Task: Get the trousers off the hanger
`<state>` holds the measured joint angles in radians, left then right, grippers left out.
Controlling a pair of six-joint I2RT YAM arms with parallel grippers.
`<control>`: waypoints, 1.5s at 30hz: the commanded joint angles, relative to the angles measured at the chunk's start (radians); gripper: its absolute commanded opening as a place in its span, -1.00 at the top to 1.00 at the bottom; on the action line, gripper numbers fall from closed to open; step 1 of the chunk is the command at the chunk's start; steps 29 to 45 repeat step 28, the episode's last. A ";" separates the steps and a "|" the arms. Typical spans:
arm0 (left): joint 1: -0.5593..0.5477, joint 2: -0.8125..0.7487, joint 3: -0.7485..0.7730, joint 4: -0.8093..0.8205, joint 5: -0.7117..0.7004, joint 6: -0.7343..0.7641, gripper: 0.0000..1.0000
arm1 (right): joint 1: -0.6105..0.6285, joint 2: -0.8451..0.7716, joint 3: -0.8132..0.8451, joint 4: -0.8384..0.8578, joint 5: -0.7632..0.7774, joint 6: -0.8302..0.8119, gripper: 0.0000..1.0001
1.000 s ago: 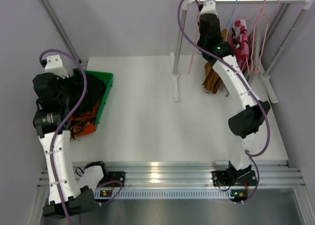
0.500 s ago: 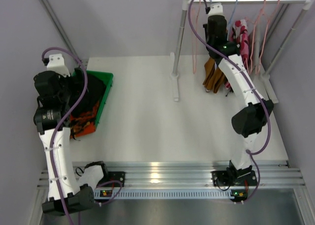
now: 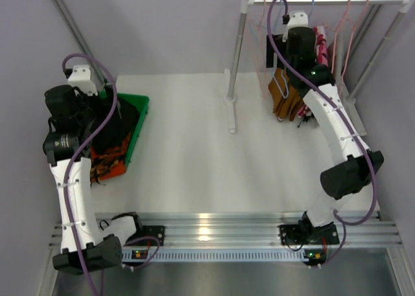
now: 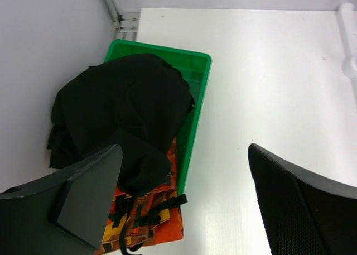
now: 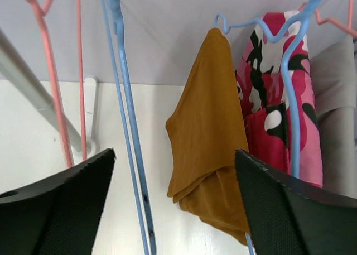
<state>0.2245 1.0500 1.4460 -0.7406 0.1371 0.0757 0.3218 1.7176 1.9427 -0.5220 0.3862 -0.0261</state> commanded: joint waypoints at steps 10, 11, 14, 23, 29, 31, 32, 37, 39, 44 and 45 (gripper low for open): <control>-0.467 0.300 0.297 -0.025 -0.235 -0.053 -0.98 | -0.017 -0.376 -0.132 -0.070 -0.252 0.034 -0.99; -0.471 0.321 0.307 -0.025 -0.249 -0.069 -0.98 | -0.017 -0.407 -0.158 -0.072 -0.323 0.035 -0.99; -0.513 0.384 0.341 -0.032 -0.301 -0.125 -0.98 | -0.015 -0.510 -0.249 -0.110 -0.465 0.009 -0.99; -0.525 0.308 0.229 0.010 -0.379 -0.119 -0.98 | -0.104 -0.733 -0.539 -0.119 -0.550 0.081 -0.99; -0.519 0.277 0.226 0.000 -0.393 -0.111 -0.98 | -0.107 -0.733 -0.536 -0.112 -0.573 0.103 -0.99; -0.519 0.277 0.226 0.000 -0.393 -0.111 -0.98 | -0.107 -0.733 -0.536 -0.112 -0.573 0.103 -0.99; -0.519 0.277 0.226 0.000 -0.393 -0.111 -0.98 | -0.107 -0.733 -0.536 -0.112 -0.573 0.103 -0.99; -0.519 0.277 0.226 0.000 -0.393 -0.111 -0.98 | -0.107 -0.733 -0.536 -0.112 -0.573 0.103 -0.99; -0.519 0.277 0.226 0.000 -0.393 -0.111 -0.98 | -0.107 -0.733 -0.536 -0.112 -0.573 0.103 -0.99; -0.519 0.277 0.226 0.000 -0.393 -0.111 -0.98 | -0.107 -0.733 -0.536 -0.112 -0.573 0.103 -0.99; -0.519 0.277 0.226 0.000 -0.393 -0.111 -0.98 | -0.107 -0.733 -0.536 -0.112 -0.573 0.103 -0.99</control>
